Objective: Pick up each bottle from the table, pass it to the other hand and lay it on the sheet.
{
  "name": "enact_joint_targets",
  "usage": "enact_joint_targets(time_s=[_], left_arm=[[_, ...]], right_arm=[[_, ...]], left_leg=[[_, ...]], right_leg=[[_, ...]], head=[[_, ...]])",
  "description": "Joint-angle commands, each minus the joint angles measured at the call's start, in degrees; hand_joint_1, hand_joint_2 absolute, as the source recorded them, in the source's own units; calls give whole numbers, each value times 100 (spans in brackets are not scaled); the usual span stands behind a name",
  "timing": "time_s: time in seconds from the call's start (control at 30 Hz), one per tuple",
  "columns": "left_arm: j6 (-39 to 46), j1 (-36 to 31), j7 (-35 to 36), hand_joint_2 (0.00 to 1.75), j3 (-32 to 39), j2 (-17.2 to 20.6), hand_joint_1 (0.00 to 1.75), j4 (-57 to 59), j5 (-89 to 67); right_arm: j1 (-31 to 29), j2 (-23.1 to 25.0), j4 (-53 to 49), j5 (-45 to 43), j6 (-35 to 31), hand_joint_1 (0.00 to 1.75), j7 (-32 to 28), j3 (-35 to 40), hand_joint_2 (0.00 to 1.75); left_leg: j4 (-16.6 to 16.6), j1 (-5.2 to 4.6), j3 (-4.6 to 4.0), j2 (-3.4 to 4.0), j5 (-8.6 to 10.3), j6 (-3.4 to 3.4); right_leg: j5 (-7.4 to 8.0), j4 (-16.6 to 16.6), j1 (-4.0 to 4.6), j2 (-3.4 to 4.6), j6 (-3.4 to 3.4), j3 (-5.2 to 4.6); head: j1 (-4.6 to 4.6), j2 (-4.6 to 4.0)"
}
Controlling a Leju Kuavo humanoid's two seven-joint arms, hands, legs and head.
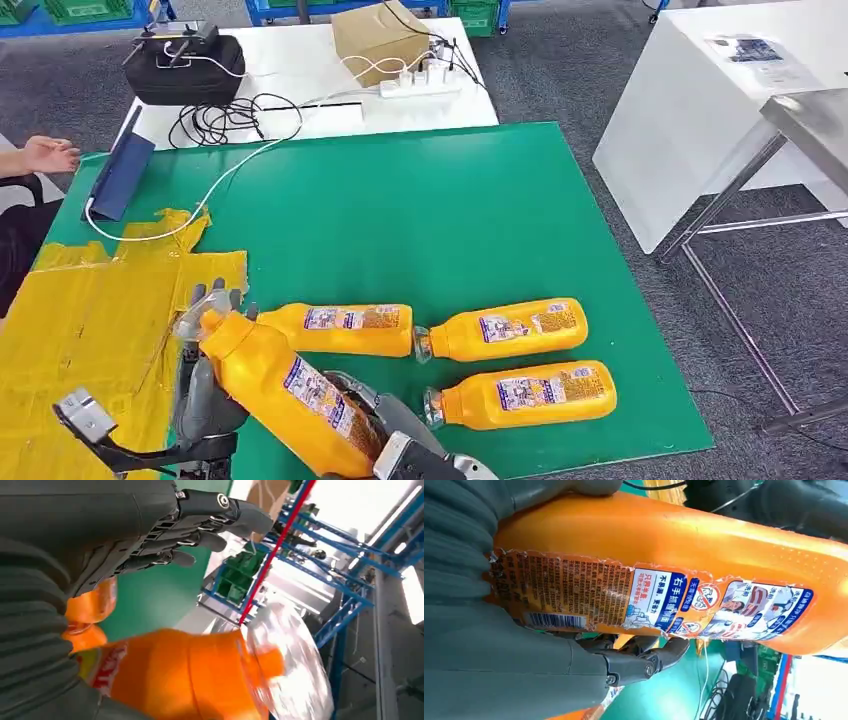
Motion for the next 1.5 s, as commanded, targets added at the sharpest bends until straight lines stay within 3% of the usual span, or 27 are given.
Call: enact_joint_targets(time_s=[0.03,0.4,0.63,0.83,0.9,1.07,1.33,1.5], left_arm=[[-27,-170,17,175,-212,290,0,532,16],[-27,-170,17,175,-212,290,0,532,16],[-1803,-285,-703,175,-601,608,0,766,-279],[-2097,-367,-1068,175,-761,786,0,895,-1089],[-2663,-479,-1480,175,-1054,1046,0,1087,-1135],[-3257,-566,-1497,175,-982,943,0,1032,-1351],[-3286,-647,-1497,175,-1006,908,0,1118,-1608],[-2584,-809,-1497,175,-1577,1281,0,1385,-2317]], right_arm=[[-2,-132,-52,-22,12,175,-14,-72,175],[-2,-132,-52,-22,12,175,-14,-72,175],[-111,-177,149,-93,476,175,-202,65,175],[-231,-68,269,63,773,175,-192,79,175],[-404,28,547,96,1072,175,-168,104,175],[-749,359,1144,201,1428,175,-125,134,175],[-942,482,1491,231,1495,175,-107,246,175],[-1107,577,1755,222,1529,175,-141,354,175]], left_leg=[[-8,-4,10,-9,2,8],[-13,-4,18,-13,1,12],[-17,-4,22,-15,2,12],[-12,-4,9,-12,4,7],[-15,-3,15,-8,4,8],[-19,-2,22,1,4,11],[-12,-2,14,0,3,10],[-16,-2,19,0,4,10]], right_leg=[[0,-5,-3,-4,-6,9],[-1,-8,-2,-3,-13,18],[0,-13,-2,-5,-11,23],[1,-6,-3,-5,-9,10],[3,-10,-1,1,-11,15],[6,-13,0,12,-15,18],[4,-8,-1,9,-9,15],[5,-9,-1,11,-13,20]], head=[[0,0],[0,0],[0,0],[0,0],[0,0],[0,0],[0,0],[0,0]])
